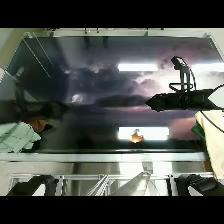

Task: Fold the shirts.

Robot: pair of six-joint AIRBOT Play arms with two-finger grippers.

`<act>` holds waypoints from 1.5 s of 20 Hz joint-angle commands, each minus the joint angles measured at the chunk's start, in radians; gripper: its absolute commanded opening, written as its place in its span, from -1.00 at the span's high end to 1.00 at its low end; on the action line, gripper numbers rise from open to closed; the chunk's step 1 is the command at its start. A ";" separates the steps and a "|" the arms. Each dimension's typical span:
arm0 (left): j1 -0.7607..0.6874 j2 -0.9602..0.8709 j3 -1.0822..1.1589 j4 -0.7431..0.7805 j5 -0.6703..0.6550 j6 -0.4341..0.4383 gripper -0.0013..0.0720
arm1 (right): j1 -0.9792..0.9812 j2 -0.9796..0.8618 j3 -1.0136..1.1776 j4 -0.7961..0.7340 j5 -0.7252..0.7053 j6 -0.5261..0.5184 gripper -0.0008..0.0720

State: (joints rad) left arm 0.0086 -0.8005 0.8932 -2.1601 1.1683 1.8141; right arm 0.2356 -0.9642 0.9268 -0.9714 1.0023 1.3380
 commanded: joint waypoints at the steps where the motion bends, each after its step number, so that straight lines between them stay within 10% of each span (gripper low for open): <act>1: 0.204 -0.143 0.234 0.191 0.052 -0.001 -1.00 | 0.001 0.000 -0.001 0.000 0.000 0.000 0.93; 8: 0.540 -0.561 0.494 0.338 0.071 0.000 -0.99 | 0.001 0.000 -0.001 0.000 0.000 0.000 0.93; 19: 0.344 -1.112 0.819 0.815 0.261 0.037 -0.96 | 0.001 0.000 -0.001 0.000 0.000 0.000 0.93; 21: 0.319 -1.155 0.851 0.824 0.283 0.036 -0.27 | 0.001 0.000 -0.001 0.000 0.000 0.000 0.93; 23: 0.296 -1.174 0.875 0.834 0.317 0.037 0.92 | 0.001 0.000 -0.001 0.000 0.000 0.000 0.93; 30: 0.243 -1.146 1.073 0.607 0.340 -0.002 0.91 | 0.001 0.000 -0.001 0.000 0.000 0.000 0.93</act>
State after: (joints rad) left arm 0.2771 -1.9621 1.8713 -1.4082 1.4994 1.8210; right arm 0.2356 -0.9642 0.9268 -0.9710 1.0016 1.3376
